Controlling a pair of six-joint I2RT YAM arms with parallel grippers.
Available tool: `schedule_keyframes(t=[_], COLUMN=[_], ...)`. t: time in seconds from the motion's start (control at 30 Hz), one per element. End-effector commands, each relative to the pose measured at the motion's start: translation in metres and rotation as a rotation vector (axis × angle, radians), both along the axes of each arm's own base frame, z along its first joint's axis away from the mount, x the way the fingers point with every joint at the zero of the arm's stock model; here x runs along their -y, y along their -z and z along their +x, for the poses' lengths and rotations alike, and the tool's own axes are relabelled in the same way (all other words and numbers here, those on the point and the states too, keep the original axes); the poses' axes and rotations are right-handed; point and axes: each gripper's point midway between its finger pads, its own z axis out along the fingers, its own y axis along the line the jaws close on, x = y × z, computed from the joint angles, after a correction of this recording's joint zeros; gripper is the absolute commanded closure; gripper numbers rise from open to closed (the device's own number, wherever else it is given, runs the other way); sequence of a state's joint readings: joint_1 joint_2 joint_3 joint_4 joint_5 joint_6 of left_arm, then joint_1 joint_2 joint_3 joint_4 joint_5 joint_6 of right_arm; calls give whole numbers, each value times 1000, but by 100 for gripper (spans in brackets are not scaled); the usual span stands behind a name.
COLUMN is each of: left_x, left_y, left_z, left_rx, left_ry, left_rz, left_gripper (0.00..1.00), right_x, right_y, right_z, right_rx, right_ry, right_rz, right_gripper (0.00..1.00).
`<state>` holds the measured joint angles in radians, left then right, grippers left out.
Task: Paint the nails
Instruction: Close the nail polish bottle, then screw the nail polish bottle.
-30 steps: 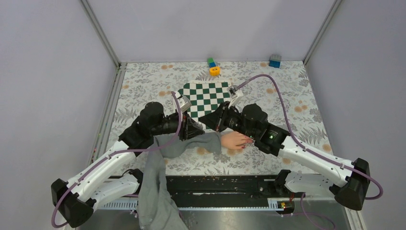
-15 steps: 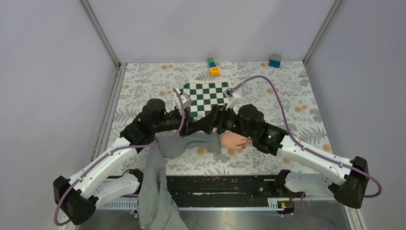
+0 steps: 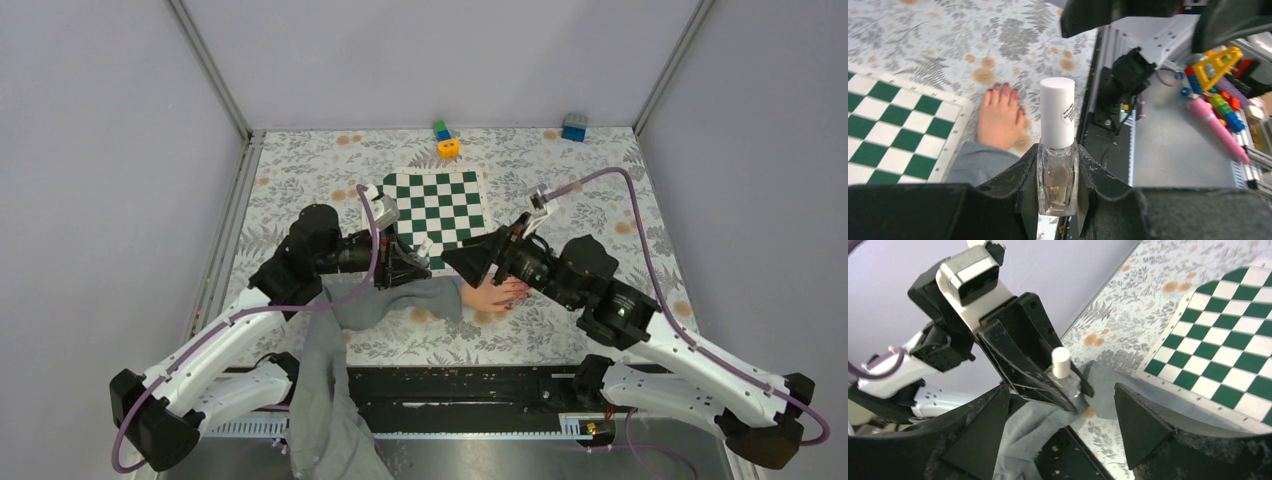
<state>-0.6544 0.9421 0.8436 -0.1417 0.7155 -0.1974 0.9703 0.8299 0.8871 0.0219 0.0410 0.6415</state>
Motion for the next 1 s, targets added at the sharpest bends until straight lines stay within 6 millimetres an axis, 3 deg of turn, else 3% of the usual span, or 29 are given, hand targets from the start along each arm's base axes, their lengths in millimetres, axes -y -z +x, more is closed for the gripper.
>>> schedule_keyframes(t=[0.0,0.17,0.33,0.53,0.7,0.97], left_x=[8,10,13,4,1,2], left_y=[-40,-64,-91,-78,-76,-75], left_z=[-34,-51,-75,-111,-123,-125], left_rx=[67,83,54,25,22,7], left_ry=[218,336,507,652,672,681], left_rz=[-140,-207,-287,-287,-289,-284], left_gripper=[100,100,100,100,100,100], right_x=[18,35,37,21,0,-22], right_y=[-13,-39,-68,-85,-93,-91], right_z=[-13,-48,-79,-108,-118,-113], right_rx=[213,428,548,618,619,567], right_ry=[-30,-146,-282,-482,-617,-668], right_rz=[-5,25,53,113,144,214], right_gripper=[17,14,11,14,16,25])
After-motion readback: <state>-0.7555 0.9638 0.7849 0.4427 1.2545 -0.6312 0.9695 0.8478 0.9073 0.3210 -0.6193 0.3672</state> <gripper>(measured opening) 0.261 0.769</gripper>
